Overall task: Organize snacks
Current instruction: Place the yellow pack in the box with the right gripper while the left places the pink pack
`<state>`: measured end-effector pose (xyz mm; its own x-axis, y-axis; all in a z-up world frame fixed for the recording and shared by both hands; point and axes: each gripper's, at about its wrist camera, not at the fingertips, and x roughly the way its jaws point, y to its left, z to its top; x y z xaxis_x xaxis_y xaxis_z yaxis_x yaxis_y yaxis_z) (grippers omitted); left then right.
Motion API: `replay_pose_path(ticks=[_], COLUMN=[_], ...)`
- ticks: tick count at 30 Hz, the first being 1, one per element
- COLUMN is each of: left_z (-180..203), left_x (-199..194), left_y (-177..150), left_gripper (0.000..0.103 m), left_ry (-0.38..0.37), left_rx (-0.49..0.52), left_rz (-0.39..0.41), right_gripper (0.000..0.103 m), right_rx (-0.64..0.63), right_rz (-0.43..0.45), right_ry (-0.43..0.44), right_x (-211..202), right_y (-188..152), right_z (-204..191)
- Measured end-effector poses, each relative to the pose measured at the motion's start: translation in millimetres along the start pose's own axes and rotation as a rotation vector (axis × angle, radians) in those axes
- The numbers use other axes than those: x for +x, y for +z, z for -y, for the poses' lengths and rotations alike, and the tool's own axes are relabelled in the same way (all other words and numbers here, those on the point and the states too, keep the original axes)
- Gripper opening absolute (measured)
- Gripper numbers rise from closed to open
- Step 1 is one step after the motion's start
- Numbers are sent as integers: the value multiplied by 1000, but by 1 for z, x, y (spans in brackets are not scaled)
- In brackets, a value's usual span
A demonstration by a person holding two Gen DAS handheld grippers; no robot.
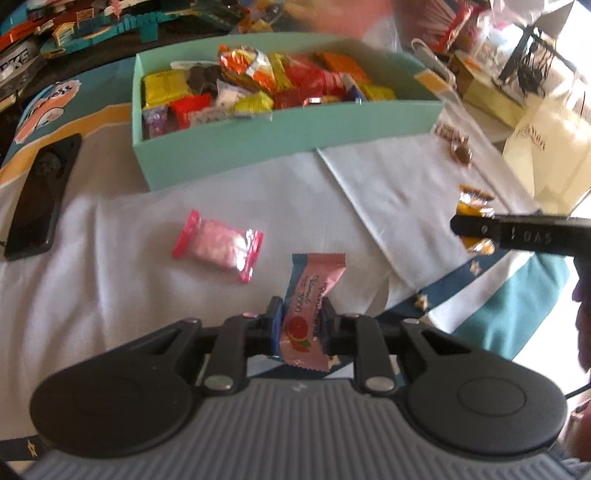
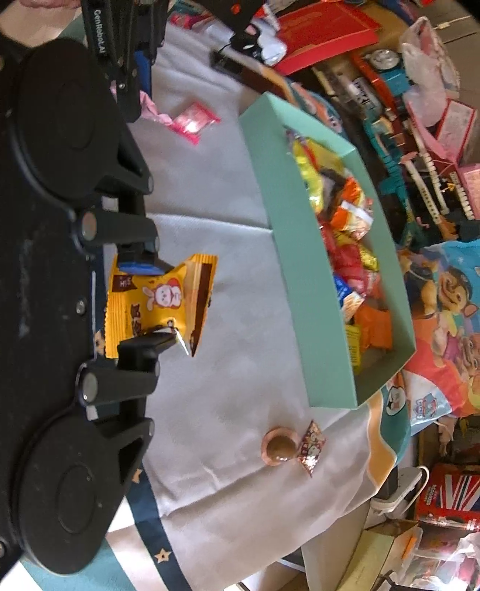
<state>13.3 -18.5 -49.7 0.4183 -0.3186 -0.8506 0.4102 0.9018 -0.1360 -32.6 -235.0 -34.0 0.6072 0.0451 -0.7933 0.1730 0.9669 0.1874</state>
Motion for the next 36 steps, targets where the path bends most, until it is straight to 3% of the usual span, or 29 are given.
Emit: replay_pose_path(ticks=[8,20,28,36], left_z=[-3,-3,-7,-8], left_x=[-14,-2,34,71], left_y=[37,141,191,236], left_gripper=[19,20,20,20], left_ry=[-28,-33,-36,-28], left_rx=[-31,-61,-83,-64], left_rz=[67,163,153,142], right_gripper=[31,31,31,31], right_rx=[43,100,111,80], right_rz=[36,138,138,114], right_ry=[64,52,37,61], right_x=[-8,-1,37,90], right_y=[27,119,175,221], right_z=[-3,17,33,15])
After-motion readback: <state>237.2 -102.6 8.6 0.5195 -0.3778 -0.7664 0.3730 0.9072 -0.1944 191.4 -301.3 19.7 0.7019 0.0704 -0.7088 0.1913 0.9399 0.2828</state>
